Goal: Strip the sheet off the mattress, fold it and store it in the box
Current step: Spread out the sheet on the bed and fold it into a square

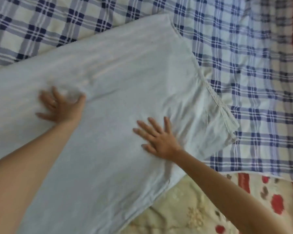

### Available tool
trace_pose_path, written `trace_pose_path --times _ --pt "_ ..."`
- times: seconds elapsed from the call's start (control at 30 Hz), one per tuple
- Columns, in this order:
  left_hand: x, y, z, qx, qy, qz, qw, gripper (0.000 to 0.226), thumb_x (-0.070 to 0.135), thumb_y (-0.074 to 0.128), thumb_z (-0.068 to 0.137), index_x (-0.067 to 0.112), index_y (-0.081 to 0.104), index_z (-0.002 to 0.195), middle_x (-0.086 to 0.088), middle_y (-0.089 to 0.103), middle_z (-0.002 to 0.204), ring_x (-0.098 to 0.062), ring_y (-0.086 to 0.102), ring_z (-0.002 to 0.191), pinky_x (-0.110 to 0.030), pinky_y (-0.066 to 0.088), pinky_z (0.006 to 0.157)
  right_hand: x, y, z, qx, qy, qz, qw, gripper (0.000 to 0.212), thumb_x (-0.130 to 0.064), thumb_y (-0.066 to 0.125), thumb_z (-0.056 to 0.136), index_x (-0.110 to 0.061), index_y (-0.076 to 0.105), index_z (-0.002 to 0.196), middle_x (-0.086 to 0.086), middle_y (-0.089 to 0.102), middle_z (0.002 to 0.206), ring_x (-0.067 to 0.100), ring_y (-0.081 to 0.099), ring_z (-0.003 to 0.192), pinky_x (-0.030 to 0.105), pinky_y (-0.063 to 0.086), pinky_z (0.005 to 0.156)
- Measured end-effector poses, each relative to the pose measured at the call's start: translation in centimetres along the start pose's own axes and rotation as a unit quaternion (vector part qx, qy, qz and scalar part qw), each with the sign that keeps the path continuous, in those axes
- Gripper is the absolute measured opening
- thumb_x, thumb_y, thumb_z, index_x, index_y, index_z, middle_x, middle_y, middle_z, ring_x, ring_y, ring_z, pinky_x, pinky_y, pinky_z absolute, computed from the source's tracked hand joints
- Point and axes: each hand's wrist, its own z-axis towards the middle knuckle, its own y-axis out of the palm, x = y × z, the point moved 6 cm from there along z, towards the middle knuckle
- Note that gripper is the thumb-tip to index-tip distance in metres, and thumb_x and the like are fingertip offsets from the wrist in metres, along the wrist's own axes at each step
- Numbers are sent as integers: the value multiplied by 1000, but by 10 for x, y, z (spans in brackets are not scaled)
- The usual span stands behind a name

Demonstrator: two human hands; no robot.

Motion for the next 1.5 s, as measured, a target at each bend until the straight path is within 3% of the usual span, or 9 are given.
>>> trace_pose_path --times 0.17,0.37,0.5,0.6,0.8,1.03,1.17,1.27,1.5 --pt "-46 61 -142 2 346 146 927 69 51 38 84 22 31 147 -10 23 155 -28 16 144 -69 0 104 156 27 -138 -42 507 104 854 68 -60 15 95 -32 -7 152 -6 -10 160 22 -7 147 54 -7 116" --pt "-100 131 -316 -130 473 252 834 78 63 35 83 26 19 151 -6 13 158 -27 14 145 -75 8 101 136 4 -156 171 578 190 775 60 -37 50 93 -12 30 144 11 23 152 28 21 141 47 14 115" --pt "-102 131 -341 -119 499 210 832 69 40 53 82 19 34 145 -6 30 153 -24 27 139 -65 26 101 121 28 -190 190 727 353 558 89 -42 69 81 -11 19 147 11 23 152 28 26 139 43 25 114" --pt "-80 128 -331 -98 498 177 844 66 11 80 57 20 58 119 -4 56 120 -25 50 107 -42 48 80 143 27 -202 254 697 502 444 70 -29 72 82 -11 37 139 8 49 136 26 52 120 36 48 96" --pt "-41 135 -330 -126 505 209 828 61 1 82 33 15 61 89 -4 59 80 -19 57 54 -22 38 38 179 -1 -193 214 659 561 452 59 -25 68 85 -12 43 137 5 59 115 21 61 100 29 52 81" --pt "-21 145 -328 -126 503 172 837 46 6 86 50 12 56 84 -2 58 66 -16 51 36 -20 32 31 215 -25 -193 153 675 471 547 34 -14 57 87 1 55 118 7 61 95 25 61 85 33 55 72" --pt "-16 159 -327 -130 496 161 843 41 7 83 57 11 52 84 -4 57 60 -21 51 34 -21 33 30 210 -30 -175 83 564 656 494 24 -20 57 95 -7 53 115 5 62 93 17 63 76 25 56 57" --pt "-10 164 -325 -132 466 155 861 36 9 82 59 11 55 83 -4 59 59 -24 54 36 -23 37 31 225 -47 -152 115 439 726 517 21 -25 48 99 -11 59 110 1 65 99 12 65 86 25 55 71" --pt "3 182 -336 -126 487 181 845 44 4 83 51 10 51 81 -5 53 48 -25 52 32 -20 30 29 242 22 -200 168 624 529 550 35 -29 53 97 -15 57 128 7 57 122 24 53 110 28 53 81"
